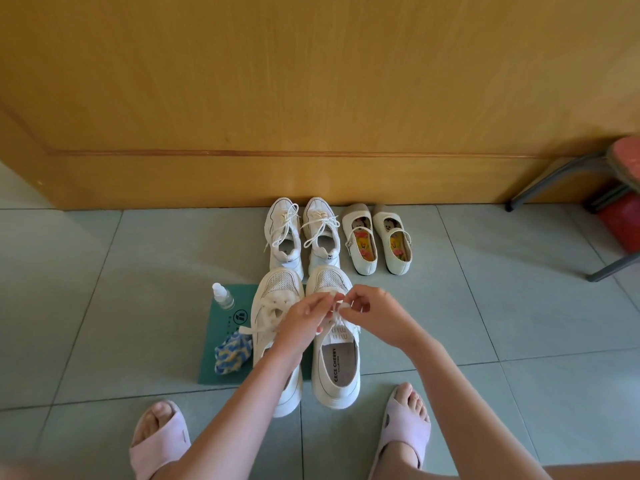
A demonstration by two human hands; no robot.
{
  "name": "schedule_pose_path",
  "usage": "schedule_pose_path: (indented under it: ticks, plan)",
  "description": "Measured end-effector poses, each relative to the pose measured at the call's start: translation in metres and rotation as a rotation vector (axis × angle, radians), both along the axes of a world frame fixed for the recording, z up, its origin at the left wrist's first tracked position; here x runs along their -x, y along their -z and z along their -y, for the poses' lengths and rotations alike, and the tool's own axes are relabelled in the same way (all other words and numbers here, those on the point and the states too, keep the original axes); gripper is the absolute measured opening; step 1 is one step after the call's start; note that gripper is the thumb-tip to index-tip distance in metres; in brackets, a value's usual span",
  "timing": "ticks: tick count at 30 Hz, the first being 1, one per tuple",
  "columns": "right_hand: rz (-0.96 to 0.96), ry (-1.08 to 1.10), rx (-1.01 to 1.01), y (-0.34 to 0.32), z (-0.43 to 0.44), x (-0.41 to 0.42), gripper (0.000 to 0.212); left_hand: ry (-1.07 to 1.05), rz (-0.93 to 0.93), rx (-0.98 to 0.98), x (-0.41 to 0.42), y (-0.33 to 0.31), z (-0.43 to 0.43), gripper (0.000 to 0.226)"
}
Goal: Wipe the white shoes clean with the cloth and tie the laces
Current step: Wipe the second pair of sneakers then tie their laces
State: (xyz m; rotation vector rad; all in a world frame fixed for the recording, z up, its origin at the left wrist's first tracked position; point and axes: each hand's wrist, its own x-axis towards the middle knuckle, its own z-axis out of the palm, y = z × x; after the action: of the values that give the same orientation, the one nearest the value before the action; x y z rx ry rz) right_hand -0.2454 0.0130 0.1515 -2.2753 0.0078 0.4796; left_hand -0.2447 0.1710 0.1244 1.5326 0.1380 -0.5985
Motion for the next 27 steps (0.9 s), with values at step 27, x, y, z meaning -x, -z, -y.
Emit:
schedule_pose_path:
  ticks: [27]
  plan:
    - [0.113,-0.009,0.114,0.008,0.003,-0.006,0.004,0.237,0.147,-0.246,-0.010,0.007,0.008,0.036]
